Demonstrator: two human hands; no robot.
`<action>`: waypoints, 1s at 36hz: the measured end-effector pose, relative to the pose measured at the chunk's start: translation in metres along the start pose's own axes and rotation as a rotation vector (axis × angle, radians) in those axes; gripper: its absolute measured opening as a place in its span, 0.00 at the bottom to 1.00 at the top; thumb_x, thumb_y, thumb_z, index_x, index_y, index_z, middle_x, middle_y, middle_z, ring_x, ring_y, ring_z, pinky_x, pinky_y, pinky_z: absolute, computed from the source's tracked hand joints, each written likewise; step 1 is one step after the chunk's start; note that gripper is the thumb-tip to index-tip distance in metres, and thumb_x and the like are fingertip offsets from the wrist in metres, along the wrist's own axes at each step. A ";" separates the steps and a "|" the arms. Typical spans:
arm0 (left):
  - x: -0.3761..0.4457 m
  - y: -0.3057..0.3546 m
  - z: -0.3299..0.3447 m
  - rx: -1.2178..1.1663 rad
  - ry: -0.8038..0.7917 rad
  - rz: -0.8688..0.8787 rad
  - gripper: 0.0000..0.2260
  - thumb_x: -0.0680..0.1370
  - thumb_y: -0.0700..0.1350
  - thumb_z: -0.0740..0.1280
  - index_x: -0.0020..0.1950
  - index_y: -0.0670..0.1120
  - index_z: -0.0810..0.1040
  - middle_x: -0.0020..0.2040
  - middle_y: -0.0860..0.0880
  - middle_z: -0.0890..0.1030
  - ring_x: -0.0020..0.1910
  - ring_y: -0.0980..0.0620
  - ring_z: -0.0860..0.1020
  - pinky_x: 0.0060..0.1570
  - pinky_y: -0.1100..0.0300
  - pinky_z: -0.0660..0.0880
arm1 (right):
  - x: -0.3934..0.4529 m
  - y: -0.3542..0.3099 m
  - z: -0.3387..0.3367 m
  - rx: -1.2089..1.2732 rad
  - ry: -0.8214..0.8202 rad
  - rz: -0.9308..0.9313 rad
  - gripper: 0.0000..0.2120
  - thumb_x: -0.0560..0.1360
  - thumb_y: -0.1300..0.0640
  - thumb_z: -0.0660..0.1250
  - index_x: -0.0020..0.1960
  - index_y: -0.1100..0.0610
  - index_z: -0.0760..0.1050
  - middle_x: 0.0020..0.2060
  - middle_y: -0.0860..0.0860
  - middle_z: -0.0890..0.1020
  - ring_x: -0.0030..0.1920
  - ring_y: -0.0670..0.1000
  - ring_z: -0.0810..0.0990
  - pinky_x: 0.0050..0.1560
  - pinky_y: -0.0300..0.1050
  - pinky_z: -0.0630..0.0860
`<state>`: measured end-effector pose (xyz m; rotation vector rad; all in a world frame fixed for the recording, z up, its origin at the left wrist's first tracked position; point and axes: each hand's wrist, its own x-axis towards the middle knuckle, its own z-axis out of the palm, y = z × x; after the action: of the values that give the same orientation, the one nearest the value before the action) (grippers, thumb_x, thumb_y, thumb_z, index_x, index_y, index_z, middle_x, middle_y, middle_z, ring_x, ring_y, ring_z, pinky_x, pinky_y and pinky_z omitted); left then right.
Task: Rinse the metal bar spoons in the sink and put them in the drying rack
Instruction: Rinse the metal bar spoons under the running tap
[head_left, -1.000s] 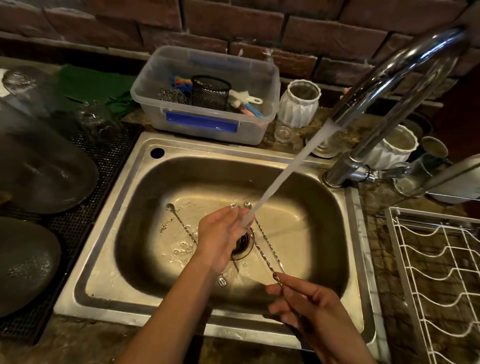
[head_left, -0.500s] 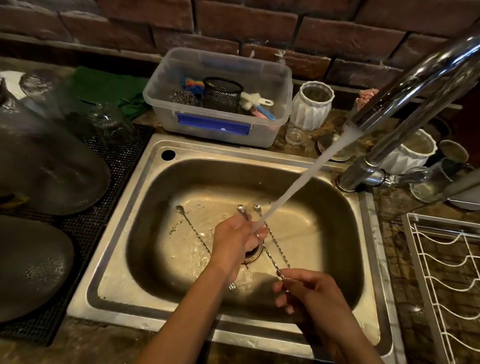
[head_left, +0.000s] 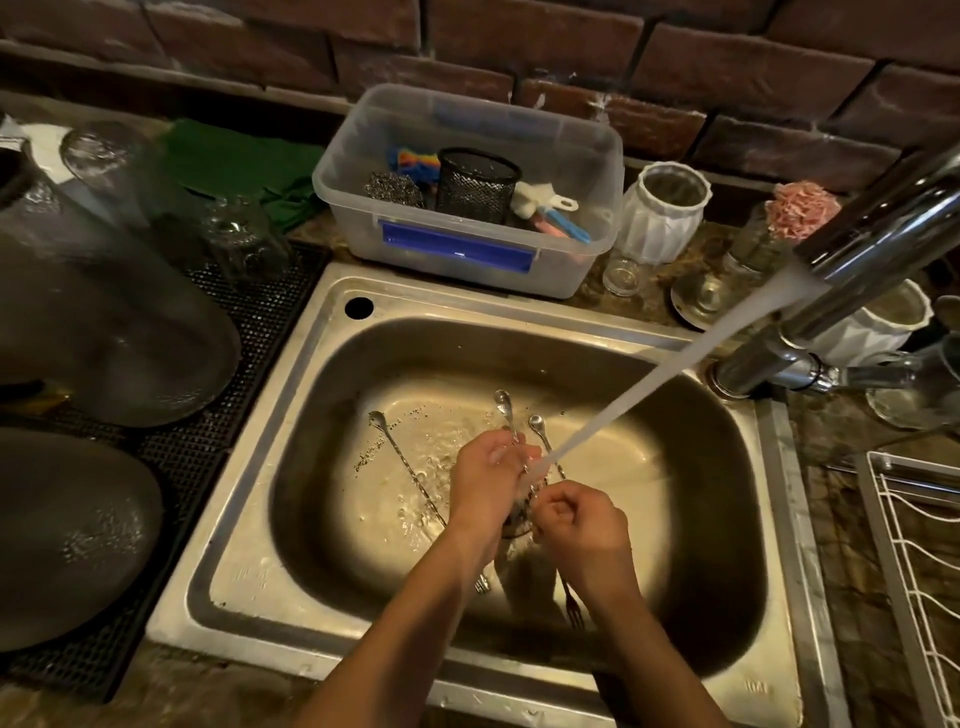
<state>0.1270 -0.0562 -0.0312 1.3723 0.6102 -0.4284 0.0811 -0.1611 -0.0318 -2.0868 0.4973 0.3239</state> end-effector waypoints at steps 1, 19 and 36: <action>0.002 -0.001 0.001 0.025 0.001 0.000 0.10 0.80 0.37 0.63 0.48 0.49 0.82 0.53 0.44 0.85 0.53 0.44 0.83 0.46 0.54 0.80 | 0.004 0.000 0.002 -0.028 0.007 -0.011 0.08 0.74 0.60 0.67 0.40 0.54 0.83 0.23 0.41 0.78 0.28 0.39 0.77 0.33 0.31 0.70; 0.004 -0.024 -0.029 -0.093 0.033 -0.257 0.07 0.81 0.35 0.63 0.53 0.39 0.80 0.51 0.40 0.85 0.53 0.45 0.84 0.57 0.53 0.81 | 0.061 0.029 -0.017 -0.431 -0.021 0.070 0.08 0.78 0.64 0.66 0.51 0.61 0.84 0.49 0.57 0.86 0.47 0.55 0.83 0.51 0.46 0.80; 0.013 -0.011 -0.085 -0.380 0.250 -0.175 0.09 0.81 0.32 0.59 0.54 0.33 0.79 0.50 0.37 0.84 0.52 0.43 0.83 0.58 0.54 0.78 | 0.053 0.016 0.015 -0.469 0.029 -0.092 0.05 0.74 0.62 0.69 0.48 0.62 0.80 0.45 0.57 0.81 0.47 0.56 0.81 0.49 0.55 0.81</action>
<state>0.1177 0.0270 -0.0549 1.0178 0.9701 -0.2627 0.1199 -0.1682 -0.0733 -2.5632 0.3631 0.3847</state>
